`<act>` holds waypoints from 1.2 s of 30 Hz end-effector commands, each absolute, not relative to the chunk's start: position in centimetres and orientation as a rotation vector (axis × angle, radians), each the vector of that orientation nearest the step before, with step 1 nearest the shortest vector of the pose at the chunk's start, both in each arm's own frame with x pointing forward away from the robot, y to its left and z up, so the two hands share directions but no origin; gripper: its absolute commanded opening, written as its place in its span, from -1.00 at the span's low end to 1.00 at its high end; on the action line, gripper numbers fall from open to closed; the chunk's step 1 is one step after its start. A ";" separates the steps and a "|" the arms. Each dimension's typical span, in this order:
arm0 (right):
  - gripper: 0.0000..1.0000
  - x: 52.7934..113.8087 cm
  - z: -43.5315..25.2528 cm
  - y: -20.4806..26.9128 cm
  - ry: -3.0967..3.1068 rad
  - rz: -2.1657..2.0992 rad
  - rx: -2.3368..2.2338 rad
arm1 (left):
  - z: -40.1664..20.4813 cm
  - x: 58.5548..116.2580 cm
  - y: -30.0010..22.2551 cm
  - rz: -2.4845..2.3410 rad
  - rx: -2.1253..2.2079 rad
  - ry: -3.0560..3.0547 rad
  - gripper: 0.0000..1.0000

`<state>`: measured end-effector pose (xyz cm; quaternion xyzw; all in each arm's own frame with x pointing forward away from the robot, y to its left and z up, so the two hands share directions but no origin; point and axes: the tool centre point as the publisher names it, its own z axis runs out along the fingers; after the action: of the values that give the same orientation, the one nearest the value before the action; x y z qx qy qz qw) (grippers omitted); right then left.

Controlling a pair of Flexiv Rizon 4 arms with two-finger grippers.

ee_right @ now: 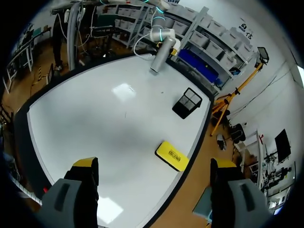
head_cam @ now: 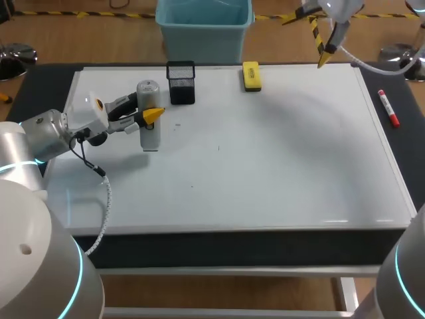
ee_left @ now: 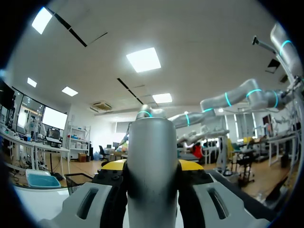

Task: Pick up the inspection probe, press it on each red-marked spot on the whiteboard one by one, put down the probe, pick up the eraser, and wipe off all the red marks.

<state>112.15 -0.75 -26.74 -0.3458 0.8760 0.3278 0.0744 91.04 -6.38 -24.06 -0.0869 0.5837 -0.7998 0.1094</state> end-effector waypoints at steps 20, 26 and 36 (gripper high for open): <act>1.00 112.0 -26.4 -0.8 2.636 0.968 -1.040 | -24.3 91.1 -6.8 -2.378 -0.246 1.712 -1.00; 1.00 112.0 -26.4 -0.8 2.636 0.968 -1.040 | -23.8 93.2 -7.3 -2.430 -0.184 1.694 -1.00; 1.00 112.0 -26.4 -0.8 2.636 0.968 -1.040 | -20.1 97.4 -7.9 -2.429 -0.075 1.716 -1.00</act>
<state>112.02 -0.69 -26.49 -0.3453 0.8775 0.3244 0.0744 95.65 -7.82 -20.89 -0.0479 0.5699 -0.8144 0.0985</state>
